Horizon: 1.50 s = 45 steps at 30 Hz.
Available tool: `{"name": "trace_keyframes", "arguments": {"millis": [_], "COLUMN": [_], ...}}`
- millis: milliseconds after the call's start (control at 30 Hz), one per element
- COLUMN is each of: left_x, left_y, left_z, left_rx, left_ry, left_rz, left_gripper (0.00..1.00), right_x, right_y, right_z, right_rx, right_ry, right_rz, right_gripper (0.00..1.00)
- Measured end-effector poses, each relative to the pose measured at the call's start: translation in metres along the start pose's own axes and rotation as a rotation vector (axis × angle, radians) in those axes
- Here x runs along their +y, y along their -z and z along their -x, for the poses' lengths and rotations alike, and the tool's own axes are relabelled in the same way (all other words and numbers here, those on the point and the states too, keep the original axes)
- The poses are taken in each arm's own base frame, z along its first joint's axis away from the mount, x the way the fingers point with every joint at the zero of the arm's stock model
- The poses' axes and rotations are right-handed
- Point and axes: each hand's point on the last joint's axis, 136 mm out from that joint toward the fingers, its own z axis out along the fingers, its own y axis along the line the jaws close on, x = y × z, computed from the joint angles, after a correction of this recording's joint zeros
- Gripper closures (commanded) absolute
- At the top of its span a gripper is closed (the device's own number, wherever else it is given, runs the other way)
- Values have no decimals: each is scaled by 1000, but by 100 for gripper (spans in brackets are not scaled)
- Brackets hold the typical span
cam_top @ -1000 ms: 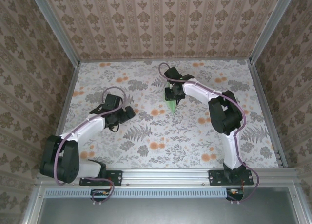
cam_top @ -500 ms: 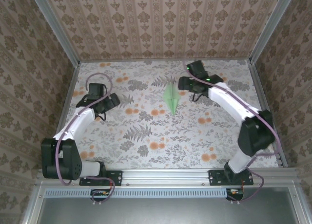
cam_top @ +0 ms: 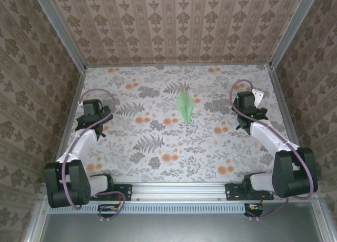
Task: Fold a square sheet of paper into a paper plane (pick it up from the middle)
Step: Reset both arms
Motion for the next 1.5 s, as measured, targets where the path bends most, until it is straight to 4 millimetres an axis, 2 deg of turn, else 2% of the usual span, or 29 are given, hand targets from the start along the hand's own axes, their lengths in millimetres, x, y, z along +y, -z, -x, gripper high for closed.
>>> {"name": "trace_keyframes", "arguments": {"millis": [67,133,300,533,700,900,1000,1267,1500], "left_x": [0,-3,-17,-49,-58,-66,-73,-90,-87], "left_y": [-9,-18,-25,-16,-15,-32,-34,-31,-33], "left_z": [-3,-10,-31,-11,-10,-22,-28,-13,-11], "left_rx": [-12,-23,-51,-224,-300,-303,-296,-330,-326], "left_ry": [-23,-47,-109,-161,-191,-223,-249,-303,-311], "left_rz": [-12,-38,-141,-325,-380,-403,-414,-409,-376], "left_gripper": [0,0,0,0,0,0,0,0,0], "right_x": [-2,1,16,44,57,59,60,63,63], "right_y": [-7,-14,-18,-18,-20,-23,-25,-23,-23], "right_z": [-14,-18,-10,-10,-14,-18,-21,-20,-20], "right_rx": [-7,-19,-106,-182,-218,-238,-244,-259,-257], "right_ry": [32,56,82,156,184,175,172,168,168], "right_rz": [-3,2,75,235,307,356,374,400,407], "right_gripper": [3,3,3,1,1,1,1,0,0]}}
